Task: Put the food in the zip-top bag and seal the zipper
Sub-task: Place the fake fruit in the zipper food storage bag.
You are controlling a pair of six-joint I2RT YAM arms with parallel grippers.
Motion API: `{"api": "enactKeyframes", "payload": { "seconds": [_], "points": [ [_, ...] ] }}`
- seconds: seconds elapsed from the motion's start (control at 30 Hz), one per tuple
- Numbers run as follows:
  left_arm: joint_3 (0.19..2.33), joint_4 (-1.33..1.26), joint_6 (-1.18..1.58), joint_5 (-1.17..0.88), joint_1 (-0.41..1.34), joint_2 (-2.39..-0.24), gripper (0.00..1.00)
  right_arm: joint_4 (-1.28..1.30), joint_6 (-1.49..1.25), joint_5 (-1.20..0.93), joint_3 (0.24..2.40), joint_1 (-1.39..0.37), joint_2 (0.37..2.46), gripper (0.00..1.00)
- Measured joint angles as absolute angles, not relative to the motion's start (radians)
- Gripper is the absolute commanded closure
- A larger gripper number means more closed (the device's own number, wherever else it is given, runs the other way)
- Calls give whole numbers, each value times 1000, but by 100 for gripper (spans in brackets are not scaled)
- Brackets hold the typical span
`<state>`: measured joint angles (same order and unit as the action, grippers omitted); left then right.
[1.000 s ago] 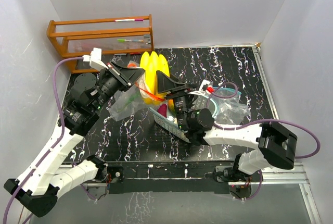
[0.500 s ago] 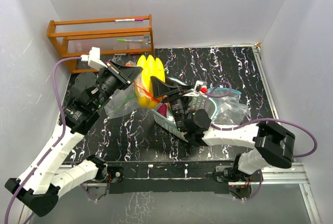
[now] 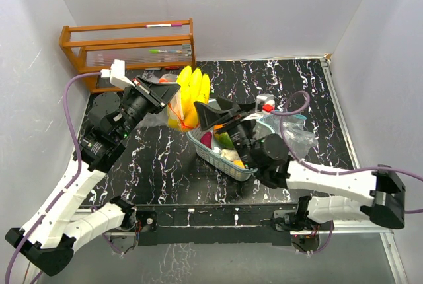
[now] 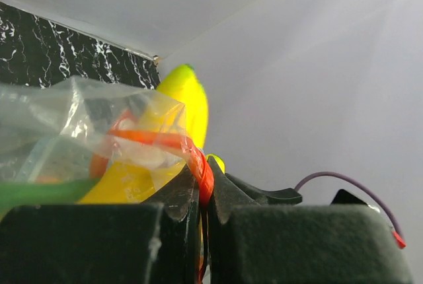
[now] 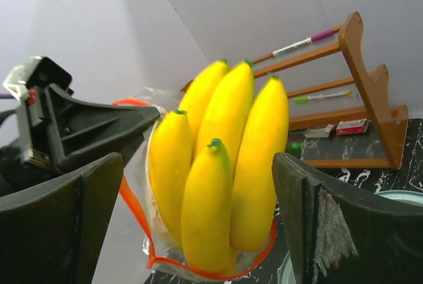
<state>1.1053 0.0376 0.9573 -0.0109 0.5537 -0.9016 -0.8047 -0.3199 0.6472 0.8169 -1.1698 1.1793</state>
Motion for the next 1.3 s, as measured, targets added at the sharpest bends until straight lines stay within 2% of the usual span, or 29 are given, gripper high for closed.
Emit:
{"api": "enactKeyframes", "payload": {
  "seconds": [0.17,0.47,0.7,0.93,1.2,1.3],
  "points": [
    [1105,38,957,-11,554,-902,100,-730,-316,647,794,-1171,1038,1],
    [1108,39,958,-11,554,-900,100,-495,-413,645,719,-1171,886,11],
    [1128,38,958,-12,554,-888,100,-350,-581,586,653,-1166,897,18],
    [1147,32,961,-25,554,-887,100,-332,-702,467,635,-1136,961,22],
    [1146,25,980,-55,554,-886,100,-353,-867,288,617,-959,1068,25],
    [1146,19,989,-69,554,-888,100,-443,-920,205,554,-890,1076,32]
  ]
}}
